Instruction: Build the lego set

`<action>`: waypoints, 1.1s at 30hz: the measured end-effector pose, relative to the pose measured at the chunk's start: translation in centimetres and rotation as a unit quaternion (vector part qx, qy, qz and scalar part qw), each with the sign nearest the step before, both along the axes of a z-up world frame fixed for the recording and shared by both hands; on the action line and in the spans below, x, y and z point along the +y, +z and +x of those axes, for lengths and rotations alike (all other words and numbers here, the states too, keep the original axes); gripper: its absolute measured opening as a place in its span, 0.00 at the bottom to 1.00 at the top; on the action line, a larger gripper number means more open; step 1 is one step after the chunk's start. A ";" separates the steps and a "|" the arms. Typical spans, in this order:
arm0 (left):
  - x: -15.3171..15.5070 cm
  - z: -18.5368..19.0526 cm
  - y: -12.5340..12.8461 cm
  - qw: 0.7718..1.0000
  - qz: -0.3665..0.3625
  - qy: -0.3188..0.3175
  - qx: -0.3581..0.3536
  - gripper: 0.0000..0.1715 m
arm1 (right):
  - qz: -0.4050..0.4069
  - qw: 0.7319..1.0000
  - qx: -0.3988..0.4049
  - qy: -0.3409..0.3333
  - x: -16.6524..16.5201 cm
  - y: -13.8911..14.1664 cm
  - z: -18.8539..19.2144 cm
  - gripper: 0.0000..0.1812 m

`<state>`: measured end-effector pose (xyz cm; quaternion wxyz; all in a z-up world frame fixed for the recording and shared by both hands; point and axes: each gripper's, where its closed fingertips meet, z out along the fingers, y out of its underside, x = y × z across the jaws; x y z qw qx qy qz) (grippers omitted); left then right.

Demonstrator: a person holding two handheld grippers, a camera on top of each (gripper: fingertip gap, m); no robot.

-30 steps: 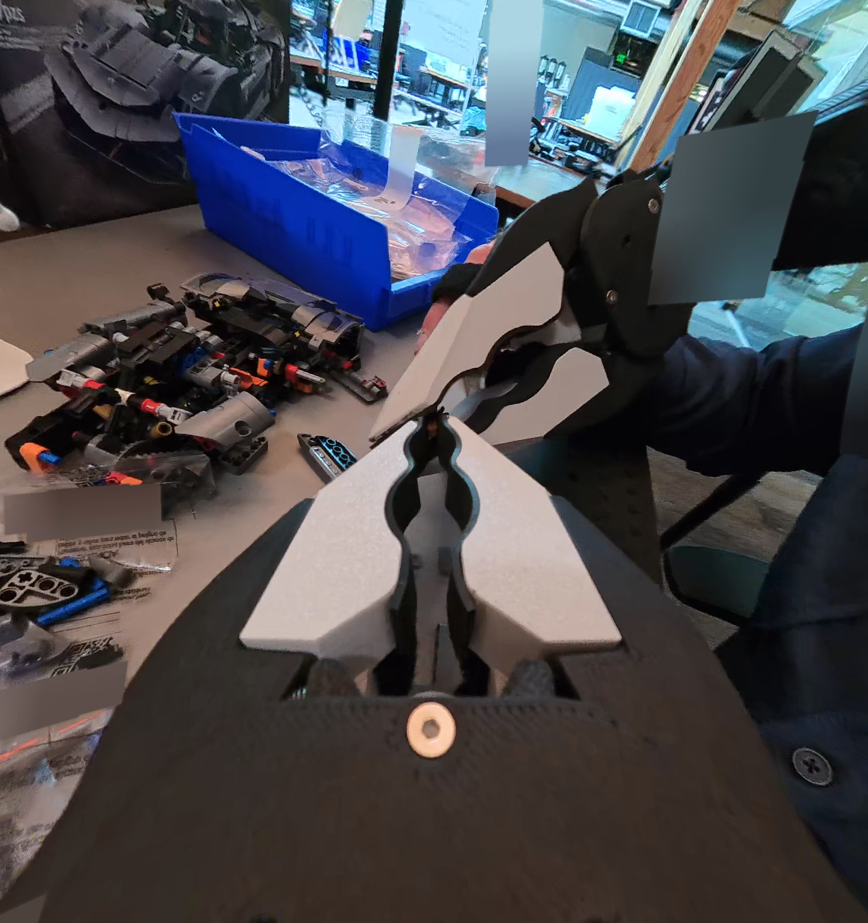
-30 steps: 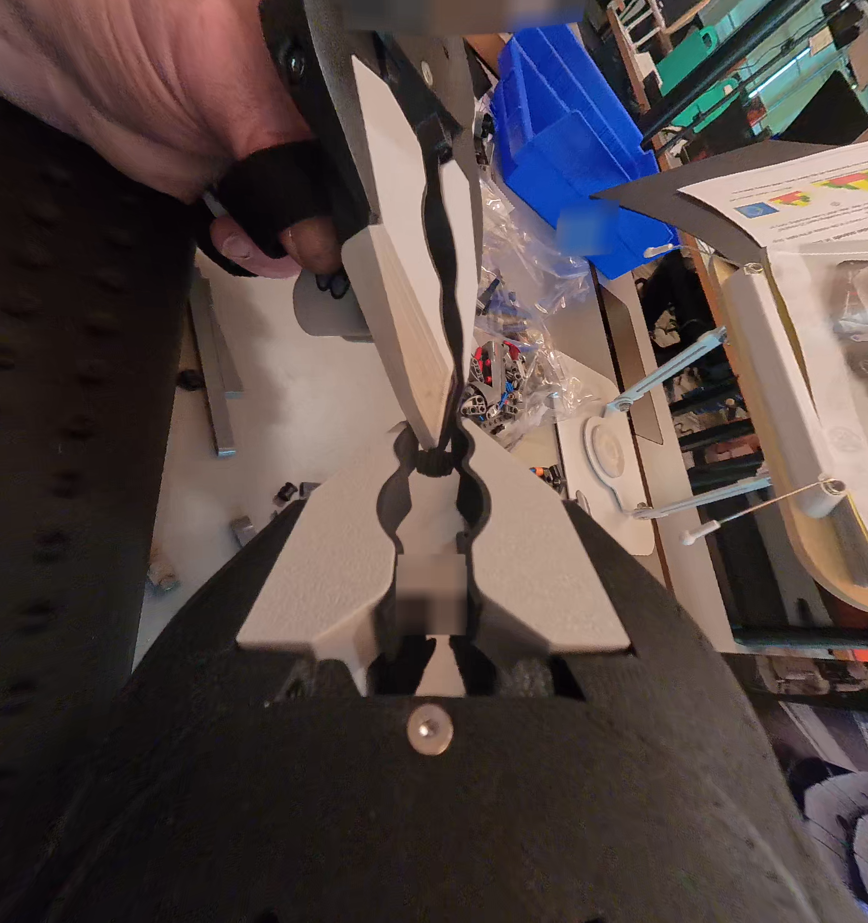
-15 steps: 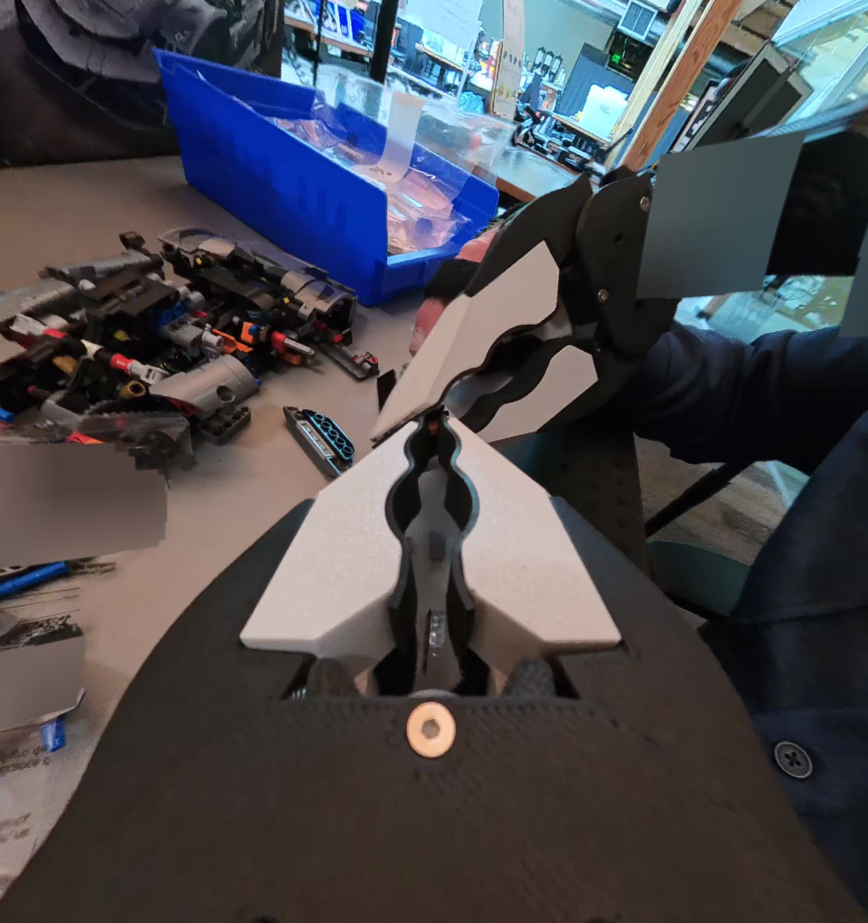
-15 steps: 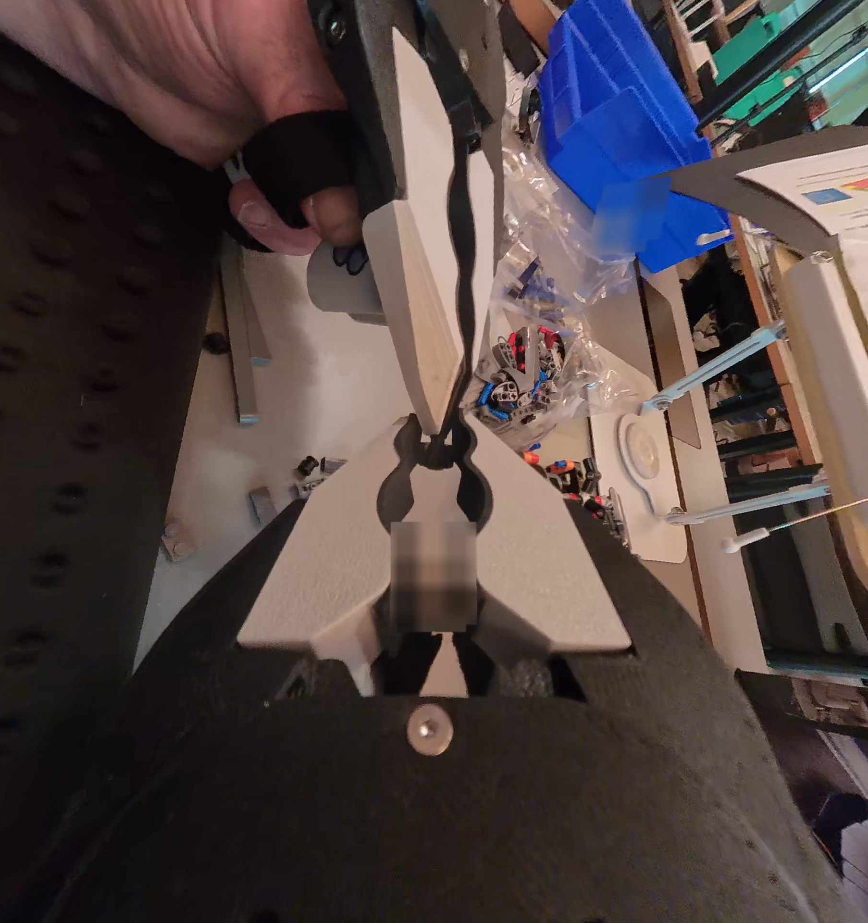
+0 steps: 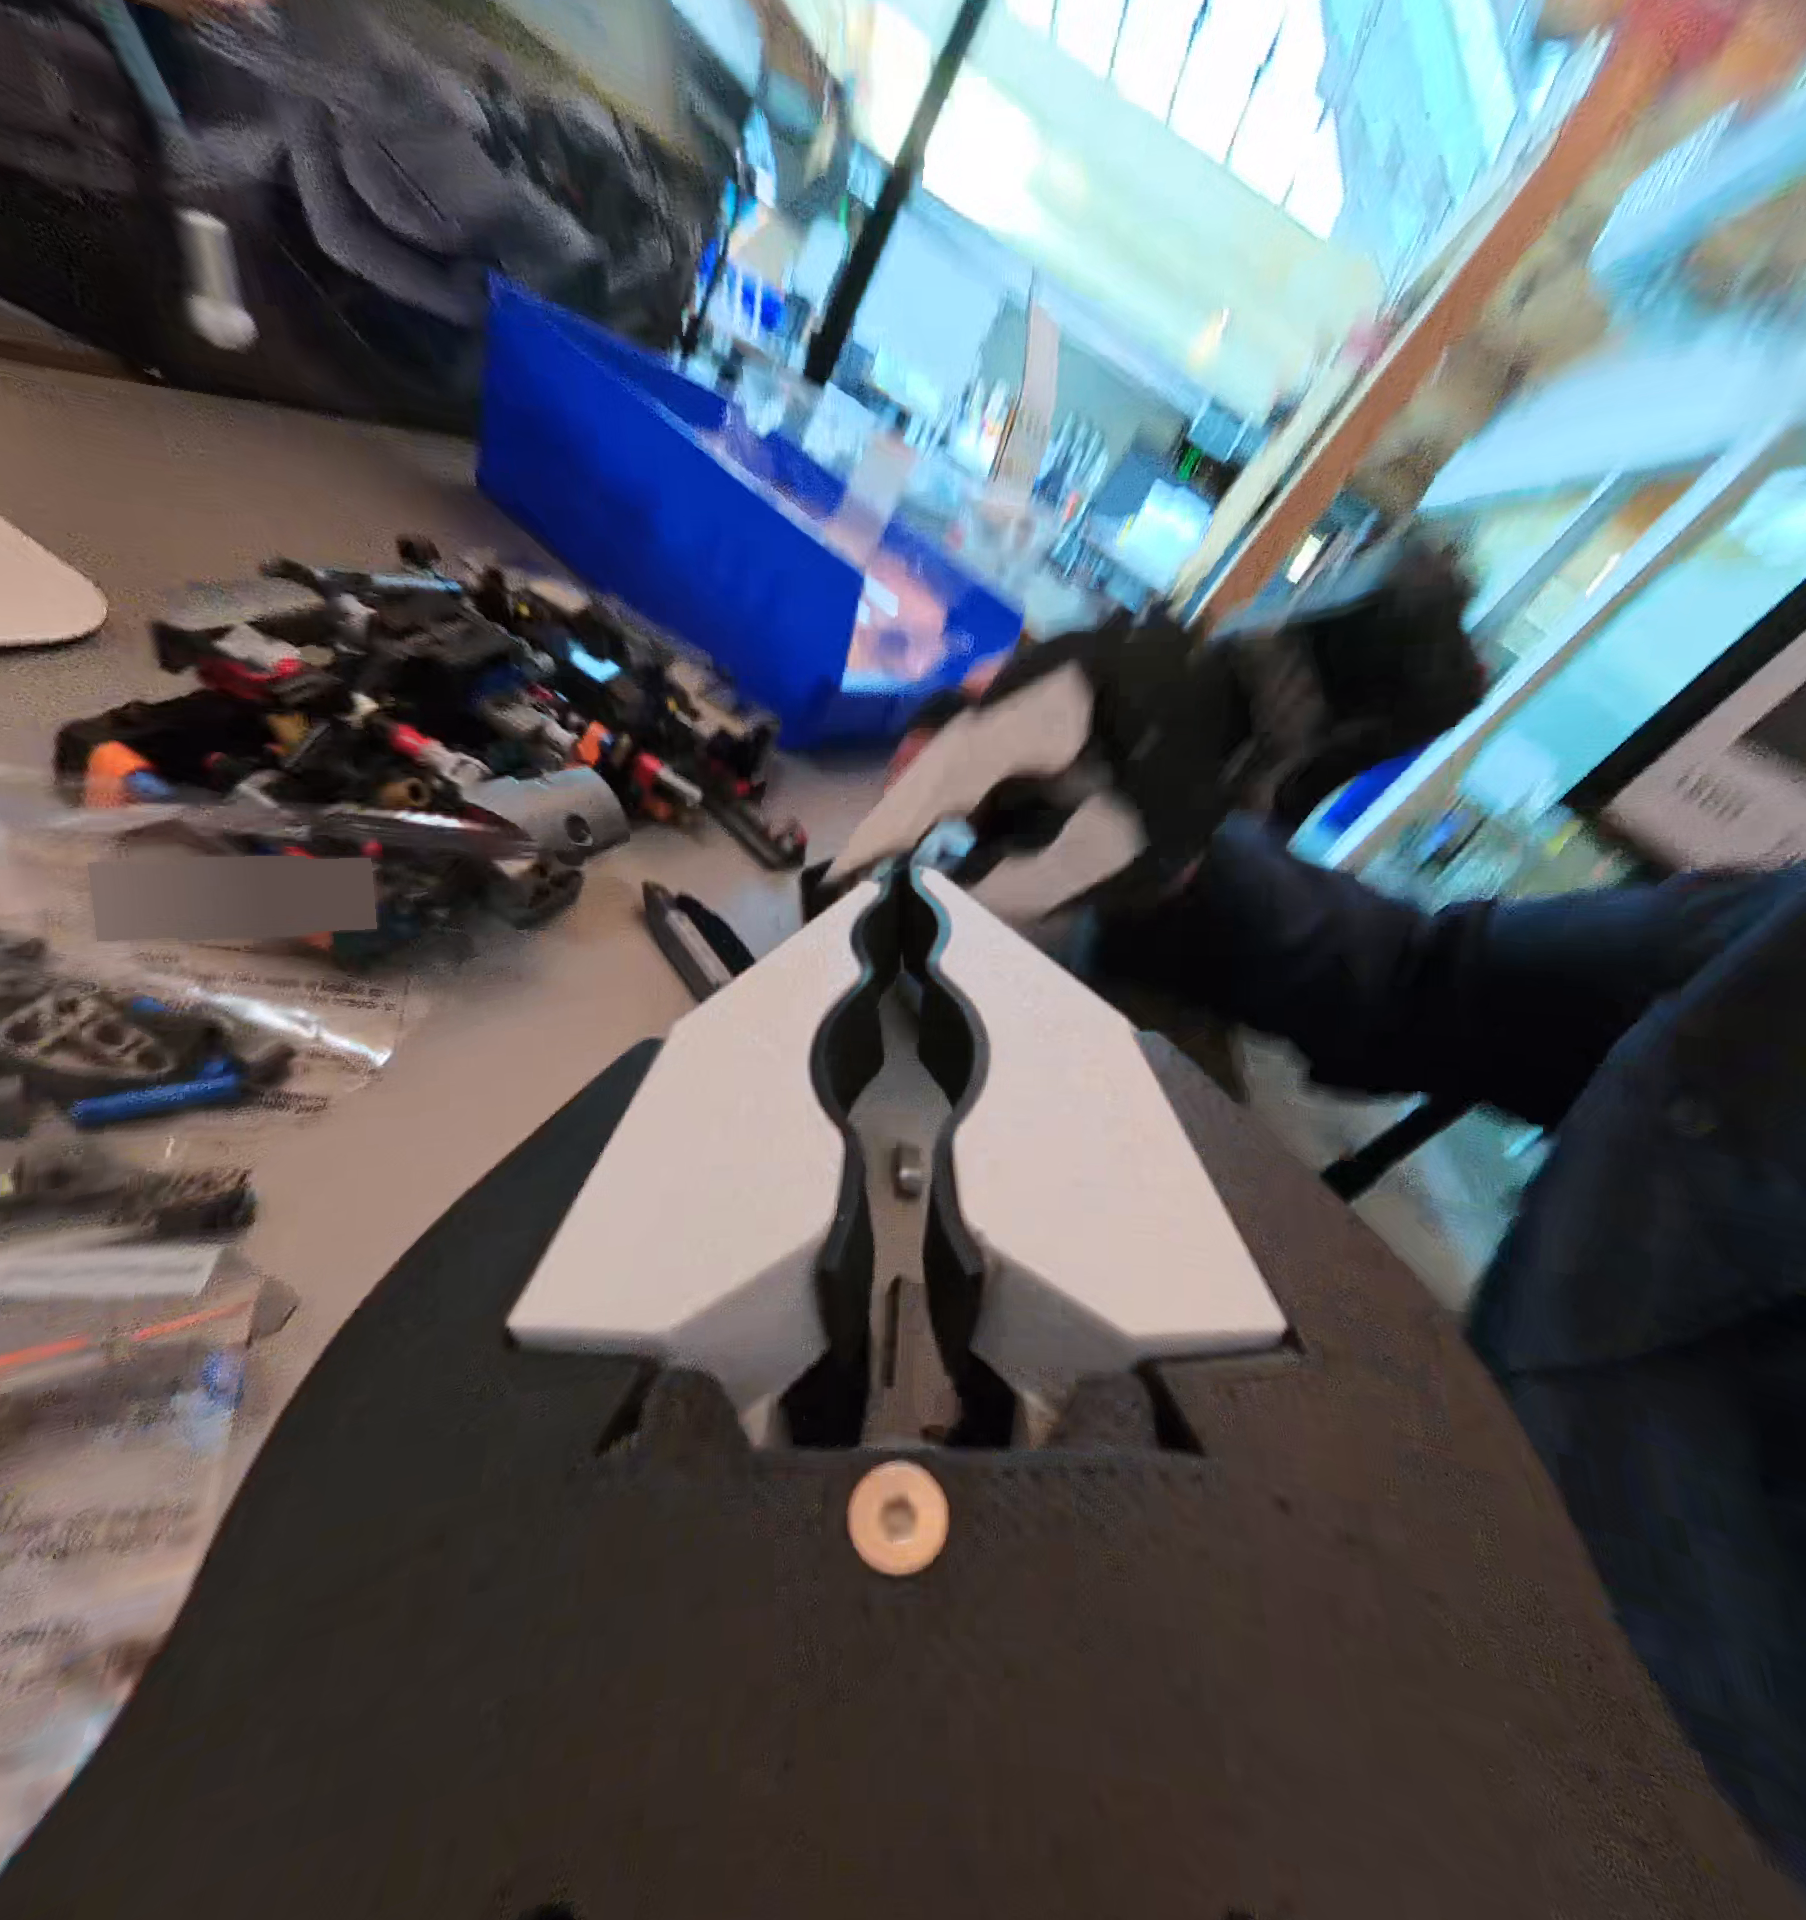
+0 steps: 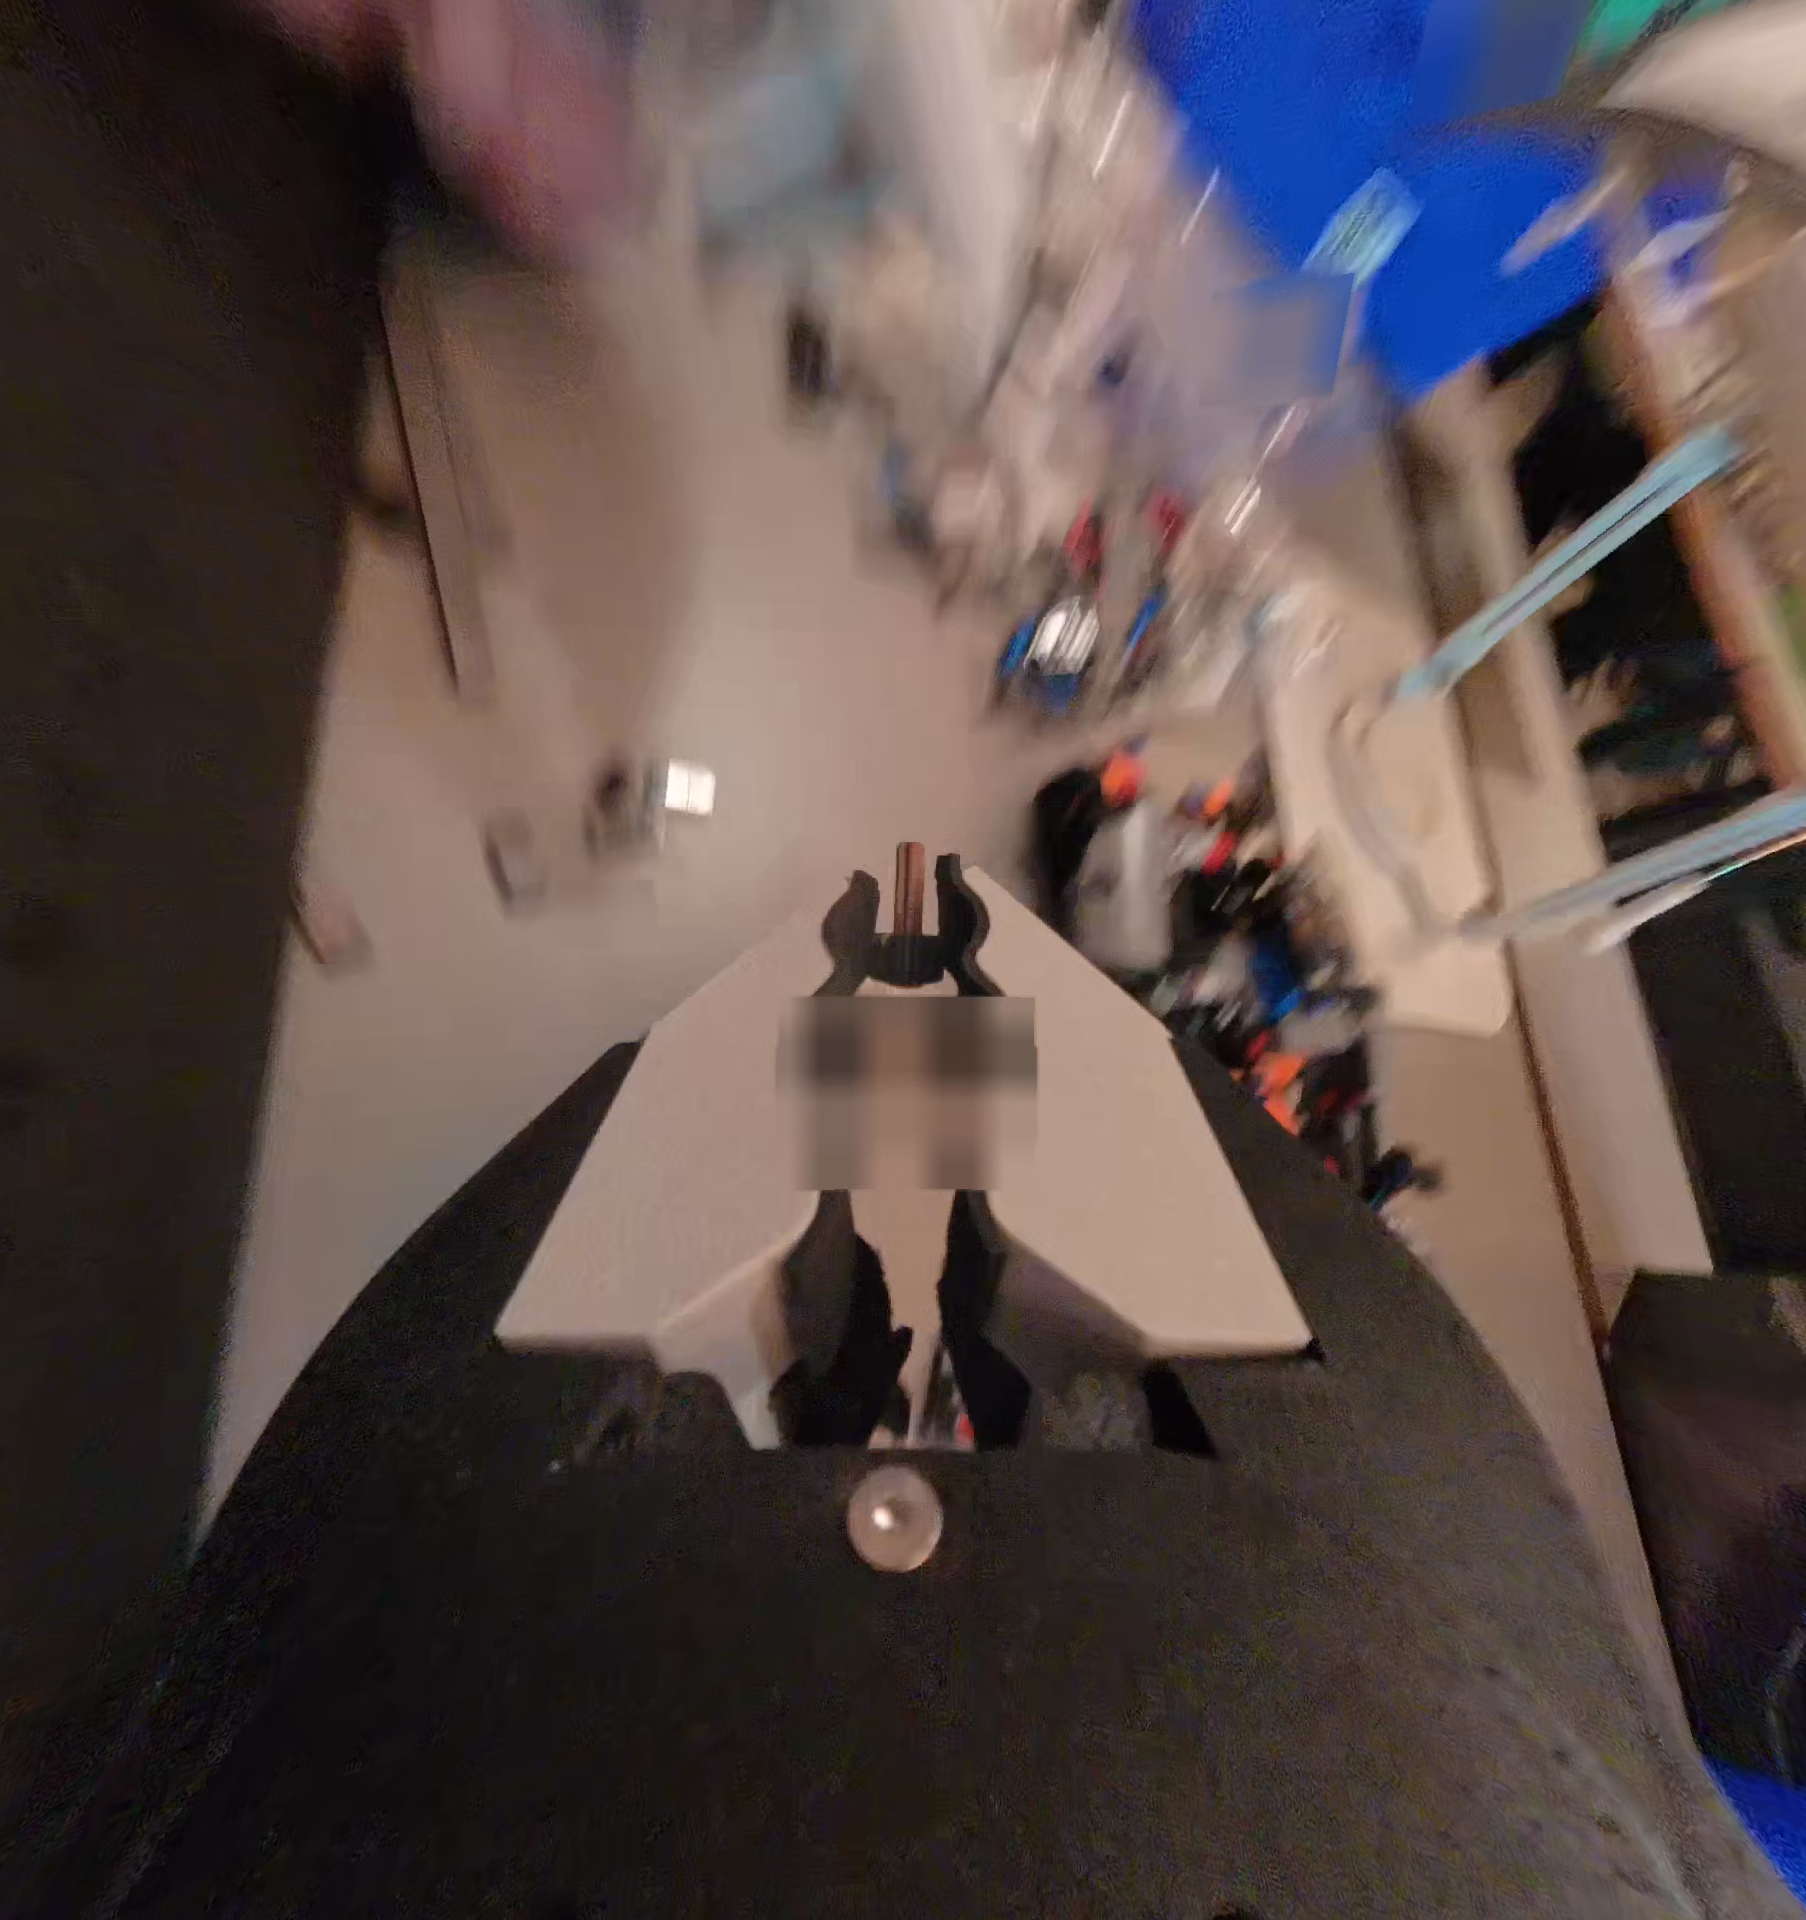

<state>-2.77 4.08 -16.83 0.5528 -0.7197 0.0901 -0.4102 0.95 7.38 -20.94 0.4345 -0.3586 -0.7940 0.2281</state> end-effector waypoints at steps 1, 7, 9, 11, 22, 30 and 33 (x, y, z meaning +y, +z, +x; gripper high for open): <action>0.1 1.8 -0.7 0.998 0.003 -0.019 0.058 0.00 | -0.005 1.000 0.016 -0.002 -0.3 1.0 -0.5 0.06; 0.2 0.7 0.7 1.000 0.023 -0.012 0.002 0.00 | -0.066 0.998 0.006 -0.004 0.5 0.6 -0.1 0.06; -0.1 0.4 1.0 0.999 0.030 -0.010 0.000 0.00 | -0.072 0.997 -0.010 0.018 -0.9 0.0 -0.4 0.06; -0.2 0.0 1.4 0.999 0.035 -0.009 -0.017 0.00 | -0.080 0.996 -0.019 0.028 -1.5 -0.3 -0.9 0.06; 0.8 0.1 -0.4 0.971 0.063 0.077 0.217 0.18 | -0.491 0.871 0.011 0.001 -1.2 4.5 -4.0 0.06; 2.0 -0.1 0.3 0.875 0.135 0.176 0.430 0.14 | -0.682 0.730 0.017 0.026 -1.9 6.3 -5.8 0.06; 2.1 -0.2 -0.1 0.860 0.124 0.186 0.460 0.10 | -0.706 0.707 0.008 0.033 -2.8 6.4 -6.1 0.06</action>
